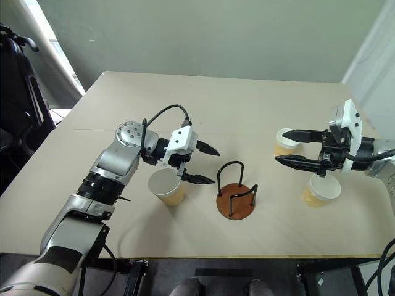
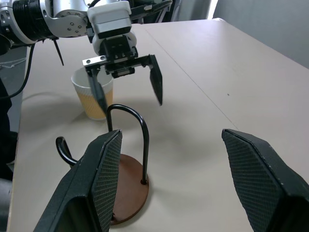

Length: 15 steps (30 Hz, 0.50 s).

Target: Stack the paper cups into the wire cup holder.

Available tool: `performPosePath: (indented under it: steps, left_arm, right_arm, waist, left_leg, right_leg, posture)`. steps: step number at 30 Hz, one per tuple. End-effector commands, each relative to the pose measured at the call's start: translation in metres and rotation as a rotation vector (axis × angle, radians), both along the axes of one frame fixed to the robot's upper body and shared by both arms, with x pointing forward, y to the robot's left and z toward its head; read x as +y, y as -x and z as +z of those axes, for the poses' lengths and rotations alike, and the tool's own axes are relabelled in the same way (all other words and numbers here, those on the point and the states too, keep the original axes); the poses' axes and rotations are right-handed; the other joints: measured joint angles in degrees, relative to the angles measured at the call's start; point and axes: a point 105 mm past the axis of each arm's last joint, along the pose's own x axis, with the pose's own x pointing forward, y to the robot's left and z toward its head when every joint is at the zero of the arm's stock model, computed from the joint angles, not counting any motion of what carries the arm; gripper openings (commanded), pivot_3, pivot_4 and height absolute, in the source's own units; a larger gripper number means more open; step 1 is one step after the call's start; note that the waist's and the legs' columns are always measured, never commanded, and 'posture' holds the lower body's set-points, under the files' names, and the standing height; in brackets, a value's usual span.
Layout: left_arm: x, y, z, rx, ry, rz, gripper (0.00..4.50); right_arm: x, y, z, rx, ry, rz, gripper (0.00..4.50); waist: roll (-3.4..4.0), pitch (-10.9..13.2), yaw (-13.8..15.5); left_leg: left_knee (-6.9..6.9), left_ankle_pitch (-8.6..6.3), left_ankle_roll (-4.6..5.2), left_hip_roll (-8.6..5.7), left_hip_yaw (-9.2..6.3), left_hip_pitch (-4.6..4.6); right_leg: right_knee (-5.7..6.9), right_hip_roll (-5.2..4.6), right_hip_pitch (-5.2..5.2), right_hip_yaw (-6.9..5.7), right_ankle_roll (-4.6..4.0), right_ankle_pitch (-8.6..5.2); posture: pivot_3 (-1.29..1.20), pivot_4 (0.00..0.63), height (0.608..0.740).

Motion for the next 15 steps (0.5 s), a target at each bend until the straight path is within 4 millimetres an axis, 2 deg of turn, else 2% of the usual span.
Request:
performPosePath:
  steps: [1,4,8,11,15]
  left_arm:
    - [0.006,-0.006,0.021,-0.071,0.040,0.023,4.46]
    - [0.014,-0.005,0.026,-0.045,0.039,0.029,4.46]
    - [0.027,-0.008,0.046,-0.037,0.103,0.075,4.46]
    - [0.036,-0.013,0.063,-0.045,0.166,0.124,4.46]
    - [0.049,-0.015,0.082,-0.049,0.247,0.179,4.46]
  right_arm:
    - [0.006,0.003,0.012,-0.046,0.000,0.011,3.33]
    - [0.005,-0.001,0.018,-0.045,-0.036,-0.012,3.33]
    - [0.002,-0.003,0.022,-0.031,-0.061,-0.036,3.33]
    - [0.001,-0.007,0.017,-0.026,-0.037,-0.079,3.33]
    - [-0.002,-0.021,0.006,-0.001,0.002,-0.175,3.33]
  waist:
    - [0.00,0.0,0.0]
    - [0.00,0.0,-0.2]
    - [0.00,0.0,-0.3]
    - [0.00,0.0,-0.2]
    - [0.00,0.0,-0.4]
  left_leg:
    - [-0.01,0.00,0.00,0.00,0.00,0.00]
    - [-0.01,0.00,0.00,0.00,0.01,0.00]
    - [-0.02,0.00,0.00,0.00,0.00,0.00]
    - [-0.01,0.00,0.00,0.00,-0.03,-0.04]
    - [-0.02,0.00,0.01,0.01,-0.02,-0.04]
  right_leg:
    - [0.00,0.00,0.00,0.01,0.00,0.00]
    - [-0.01,0.00,0.00,0.01,0.00,0.00]
    - [-0.01,0.02,-0.02,-0.03,0.00,0.00]
    - [-0.04,0.00,-0.03,-0.01,0.00,0.00]
    - [-0.05,-0.02,-0.04,-0.01,0.00,0.00]
  posture:
    - [0.00,0.150,0.740]
    - [0.00,0.150,0.740]
    - [0.00,0.150,0.740]
    - [0.00,0.150,0.740]
    - [0.00,0.150,0.740]
